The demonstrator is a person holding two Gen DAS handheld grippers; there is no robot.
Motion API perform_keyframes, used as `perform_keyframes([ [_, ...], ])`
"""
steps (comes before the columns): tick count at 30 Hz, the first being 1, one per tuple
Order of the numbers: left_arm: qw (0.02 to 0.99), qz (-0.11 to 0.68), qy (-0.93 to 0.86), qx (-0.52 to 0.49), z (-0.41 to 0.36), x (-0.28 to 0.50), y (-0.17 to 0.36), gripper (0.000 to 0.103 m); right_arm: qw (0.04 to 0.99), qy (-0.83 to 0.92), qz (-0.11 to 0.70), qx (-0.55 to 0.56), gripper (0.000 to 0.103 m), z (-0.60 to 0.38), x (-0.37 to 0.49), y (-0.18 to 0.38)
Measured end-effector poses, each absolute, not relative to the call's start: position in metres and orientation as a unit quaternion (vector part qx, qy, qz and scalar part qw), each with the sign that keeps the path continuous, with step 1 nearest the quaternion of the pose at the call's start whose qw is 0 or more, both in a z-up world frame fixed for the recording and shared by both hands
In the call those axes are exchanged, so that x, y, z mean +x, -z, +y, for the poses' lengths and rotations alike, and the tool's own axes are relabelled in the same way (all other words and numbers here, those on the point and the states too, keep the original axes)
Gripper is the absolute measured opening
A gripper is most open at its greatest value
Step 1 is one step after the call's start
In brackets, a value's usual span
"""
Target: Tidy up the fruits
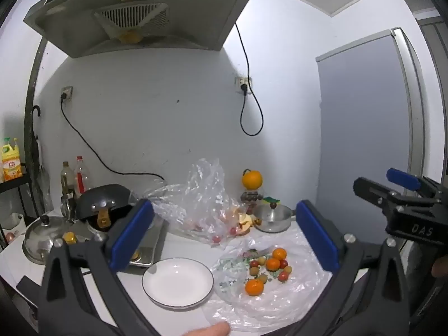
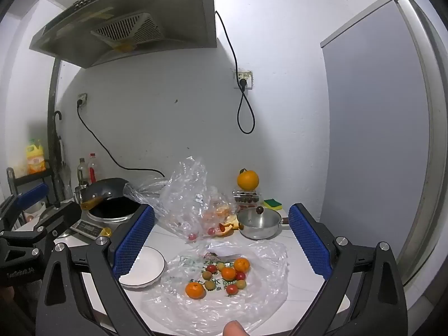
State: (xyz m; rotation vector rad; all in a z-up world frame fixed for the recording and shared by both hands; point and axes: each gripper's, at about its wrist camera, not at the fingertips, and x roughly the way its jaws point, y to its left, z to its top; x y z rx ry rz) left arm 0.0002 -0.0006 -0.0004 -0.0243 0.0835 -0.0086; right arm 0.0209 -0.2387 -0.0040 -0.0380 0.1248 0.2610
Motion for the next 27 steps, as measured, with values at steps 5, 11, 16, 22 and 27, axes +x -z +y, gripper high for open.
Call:
perform_keyframes([
  [5, 0.999, 0.046, 0.012, -0.021, 0.004, -0.002, 0.004, 0.103, 0.989, -0.132, 0.067, -0.015, 0.098, -0.239, 0.018, 0.005],
  [11, 0.998, 0.052, 0.006, -0.020, 0.006, 0.003, 0.001, 0.103, 0.988, -0.135, 0.069, -0.016, 0.098, -0.238, 0.026, 0.008],
  [16, 0.998, 0.052, 0.006, -0.020, 0.007, 0.003, 0.000, 0.103, 0.988, -0.136, 0.072, -0.006, 0.098, -0.239, 0.025, 0.007],
  [22, 0.998, 0.051, -0.002, -0.023, 0.008, 0.003, -0.001, 0.103, 0.988, -0.137, 0.074, -0.010, 0.098, -0.238, 0.026, 0.009],
  [27, 0.998, 0.055, -0.004, -0.022, 0.007, 0.005, 0.001, 0.103, 0.987, -0.141, 0.075, -0.011, 0.098, -0.238, 0.027, 0.009],
])
